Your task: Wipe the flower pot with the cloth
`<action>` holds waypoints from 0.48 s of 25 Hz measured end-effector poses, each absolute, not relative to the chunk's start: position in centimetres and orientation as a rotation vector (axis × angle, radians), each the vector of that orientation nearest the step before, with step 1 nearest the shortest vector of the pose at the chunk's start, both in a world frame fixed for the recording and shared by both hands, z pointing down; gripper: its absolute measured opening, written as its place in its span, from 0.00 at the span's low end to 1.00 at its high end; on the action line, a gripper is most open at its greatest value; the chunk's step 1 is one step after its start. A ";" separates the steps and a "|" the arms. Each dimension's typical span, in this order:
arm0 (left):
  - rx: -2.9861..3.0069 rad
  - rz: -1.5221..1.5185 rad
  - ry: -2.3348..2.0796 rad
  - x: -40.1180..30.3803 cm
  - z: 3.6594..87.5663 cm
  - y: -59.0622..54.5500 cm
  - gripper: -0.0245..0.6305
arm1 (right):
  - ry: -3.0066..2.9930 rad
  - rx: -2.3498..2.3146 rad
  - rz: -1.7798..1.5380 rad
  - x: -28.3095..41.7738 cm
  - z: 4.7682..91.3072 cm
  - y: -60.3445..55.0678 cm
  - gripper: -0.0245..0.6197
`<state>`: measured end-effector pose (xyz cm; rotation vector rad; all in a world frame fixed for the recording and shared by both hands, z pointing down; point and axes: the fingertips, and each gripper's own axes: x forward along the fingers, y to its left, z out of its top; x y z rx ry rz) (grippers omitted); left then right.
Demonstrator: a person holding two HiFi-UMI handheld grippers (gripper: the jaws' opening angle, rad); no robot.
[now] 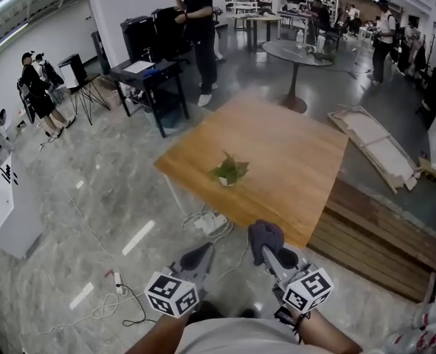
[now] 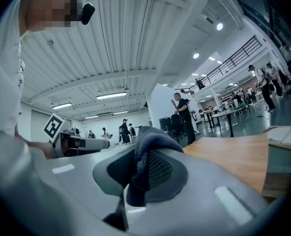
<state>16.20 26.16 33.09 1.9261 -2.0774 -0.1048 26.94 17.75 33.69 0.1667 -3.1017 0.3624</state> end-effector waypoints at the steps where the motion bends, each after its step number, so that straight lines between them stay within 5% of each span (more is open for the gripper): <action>1: 1.923 -0.109 -2.079 15.5 33.0 25.4 0.05 | -3.097 0.169 0.368 26.5 33.7 17.1 0.09; 12: 1.985 -0.052 -2.000 1.6 36.0 12.8 0.05 | -3.062 0.352 0.340 17.0 35.1 6.3 0.09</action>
